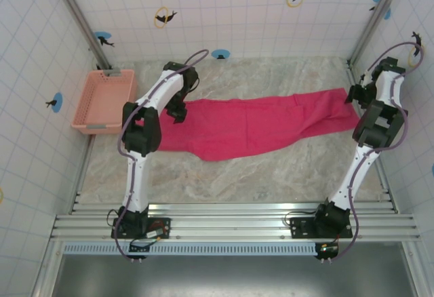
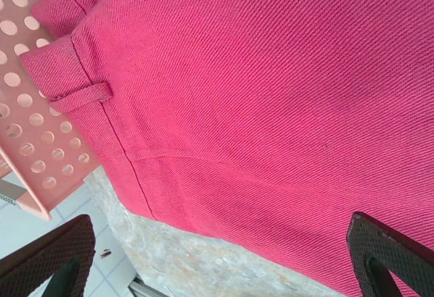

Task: Roll up the long pants

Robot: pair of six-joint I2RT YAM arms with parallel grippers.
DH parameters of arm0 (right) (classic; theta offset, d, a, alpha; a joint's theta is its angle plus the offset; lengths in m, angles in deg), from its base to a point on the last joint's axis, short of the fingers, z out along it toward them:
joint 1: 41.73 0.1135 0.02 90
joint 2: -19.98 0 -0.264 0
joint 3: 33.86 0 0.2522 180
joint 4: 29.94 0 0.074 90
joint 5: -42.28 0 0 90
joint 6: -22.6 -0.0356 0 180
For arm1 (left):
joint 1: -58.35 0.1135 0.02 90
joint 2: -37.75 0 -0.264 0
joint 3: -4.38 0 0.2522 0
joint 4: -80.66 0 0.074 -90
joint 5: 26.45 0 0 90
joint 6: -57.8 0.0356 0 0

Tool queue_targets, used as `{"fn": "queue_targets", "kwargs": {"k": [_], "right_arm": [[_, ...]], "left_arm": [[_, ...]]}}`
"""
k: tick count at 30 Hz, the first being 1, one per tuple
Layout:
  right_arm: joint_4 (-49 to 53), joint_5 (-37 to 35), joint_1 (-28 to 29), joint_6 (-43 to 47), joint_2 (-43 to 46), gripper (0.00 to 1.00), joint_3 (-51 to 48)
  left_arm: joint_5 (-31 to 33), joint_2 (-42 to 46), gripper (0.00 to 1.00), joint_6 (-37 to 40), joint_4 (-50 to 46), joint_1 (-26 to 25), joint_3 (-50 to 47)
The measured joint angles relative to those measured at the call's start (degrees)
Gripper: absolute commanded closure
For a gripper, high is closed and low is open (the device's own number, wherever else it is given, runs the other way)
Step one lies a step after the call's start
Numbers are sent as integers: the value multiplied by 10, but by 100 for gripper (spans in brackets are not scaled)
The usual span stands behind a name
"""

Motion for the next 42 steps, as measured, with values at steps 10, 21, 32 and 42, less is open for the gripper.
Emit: {"fn": "queue_targets", "kwargs": {"k": [10, 21, 32, 42], "right_arm": [[7, 69, 0, -17, -3, 48, 0], [7, 120, 0, -35, -24, 80, 0], [6, 127, 6, -39, -14, 100, -8], [-73, 91, 24, -95, 260, 100, -129]], "left_arm": [[0, -1, 3, -15, -16, -1, 10], [0, -5, 3, -24, -22, -10, 10], [-2, -6, 3, -30, -18, -11, 9], [-9, -6, 3, -23, 5, -11, 9]]}}
